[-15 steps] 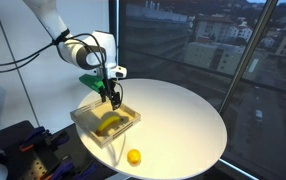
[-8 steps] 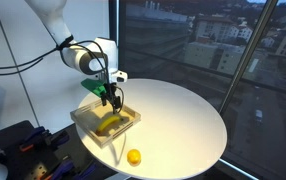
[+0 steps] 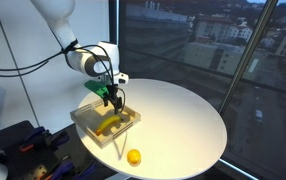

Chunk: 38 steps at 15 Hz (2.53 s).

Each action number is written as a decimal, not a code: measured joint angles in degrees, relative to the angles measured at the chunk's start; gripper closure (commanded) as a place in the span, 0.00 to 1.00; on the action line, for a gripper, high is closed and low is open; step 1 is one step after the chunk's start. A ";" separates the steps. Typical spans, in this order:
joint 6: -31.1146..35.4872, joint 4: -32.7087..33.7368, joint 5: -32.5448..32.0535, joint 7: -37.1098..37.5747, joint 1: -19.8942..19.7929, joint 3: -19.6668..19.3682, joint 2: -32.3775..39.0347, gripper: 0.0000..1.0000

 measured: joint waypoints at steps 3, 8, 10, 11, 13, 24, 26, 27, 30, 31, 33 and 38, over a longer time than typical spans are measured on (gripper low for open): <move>-0.01 1.53 0.00 1.40 1.07 -0.01 1.58 0.00; -0.02 3.24 0.00 4.36 2.59 -0.19 3.85 0.00; -0.04 3.63 0.00 5.19 2.97 -0.28 4.61 0.00; -0.05 3.82 0.00 5.49 3.11 -0.34 4.97 0.00; -0.11 4.16 0.00 5.95 3.18 -0.36 5.66 0.00; -0.15 4.84 0.73 9.01 3.15 -0.44 8.45 0.00; -0.08 5.03 1.37 9.06 3.12 -0.44 8.93 0.00; -0.02 5.18 1.73 9.06 3.10 -0.44 9.21 0.00; 0.10 5.73 2.75 9.07 3.09 -0.44 10.00 0.00; 0.35 5.87 2.87 9.09 3.09 -0.44 10.30 0.00; 1.30 5.96 3.10 9.10 3.09 -0.44 10.89 0.00; 4.06 5.97 3.41 9.22 3.15 -0.44 12.15 0.00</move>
